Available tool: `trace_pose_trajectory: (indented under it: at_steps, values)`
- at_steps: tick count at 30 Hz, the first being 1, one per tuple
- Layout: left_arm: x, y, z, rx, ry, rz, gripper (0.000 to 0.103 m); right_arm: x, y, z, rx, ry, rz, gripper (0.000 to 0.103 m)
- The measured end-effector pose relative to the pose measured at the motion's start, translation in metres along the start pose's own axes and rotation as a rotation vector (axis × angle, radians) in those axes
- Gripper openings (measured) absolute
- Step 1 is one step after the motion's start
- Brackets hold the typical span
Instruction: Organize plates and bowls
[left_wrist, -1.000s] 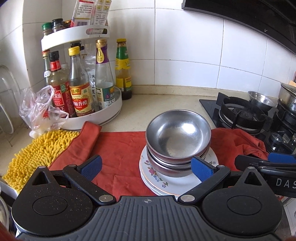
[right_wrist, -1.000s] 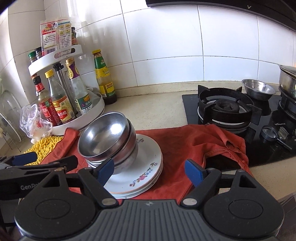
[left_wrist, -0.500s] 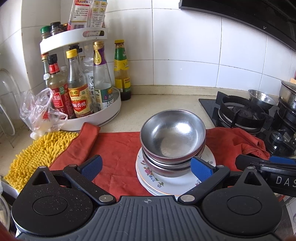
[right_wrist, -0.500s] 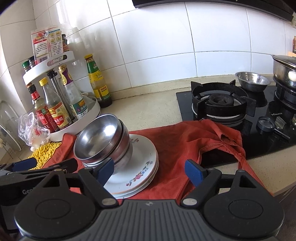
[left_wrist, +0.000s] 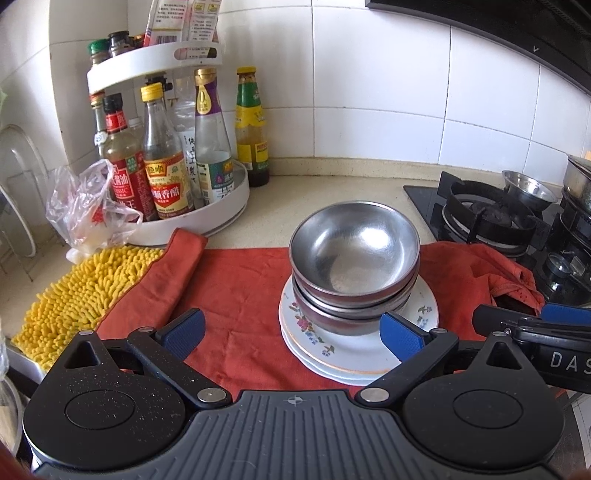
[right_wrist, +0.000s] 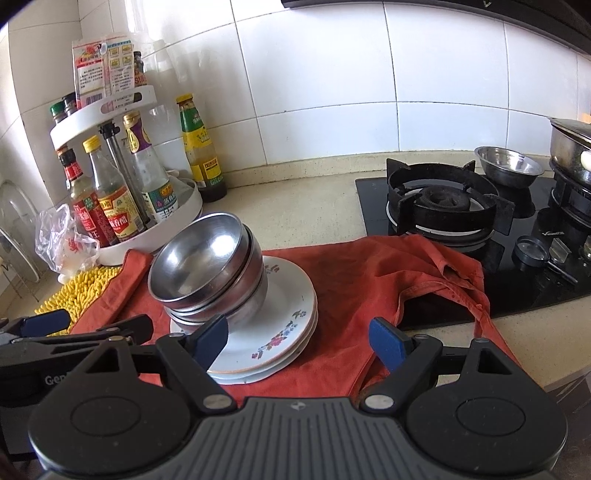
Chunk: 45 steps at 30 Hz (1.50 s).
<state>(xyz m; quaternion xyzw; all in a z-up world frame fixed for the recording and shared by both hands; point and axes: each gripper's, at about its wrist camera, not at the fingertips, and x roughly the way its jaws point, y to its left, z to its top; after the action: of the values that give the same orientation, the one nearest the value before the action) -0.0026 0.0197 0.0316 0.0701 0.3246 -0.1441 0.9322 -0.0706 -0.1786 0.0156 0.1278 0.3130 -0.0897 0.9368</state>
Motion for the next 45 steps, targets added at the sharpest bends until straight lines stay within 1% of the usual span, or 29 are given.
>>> trace_pose_trajectory:
  at_steps: [17, 29, 37, 45]
  values:
    - [0.004, 0.003, -0.009, -0.014, 0.068, -0.005, 0.101, 0.003, 0.003, -0.008, -0.017, 0.041, -0.012, 0.081]
    - [0.006, -0.002, -0.010, -0.007, 0.086, -0.004, 0.101, 0.004, -0.002, -0.012, -0.007, 0.054, -0.018, 0.081]
    - [0.009, -0.011, -0.014, 0.015, 0.108, -0.005, 0.101, 0.005, -0.008, -0.018, 0.010, 0.075, -0.031, 0.081]
    - [0.008, -0.016, -0.015, 0.022, 0.110, -0.005, 0.101, 0.003, -0.011, -0.020, 0.021, 0.079, -0.037, 0.081]
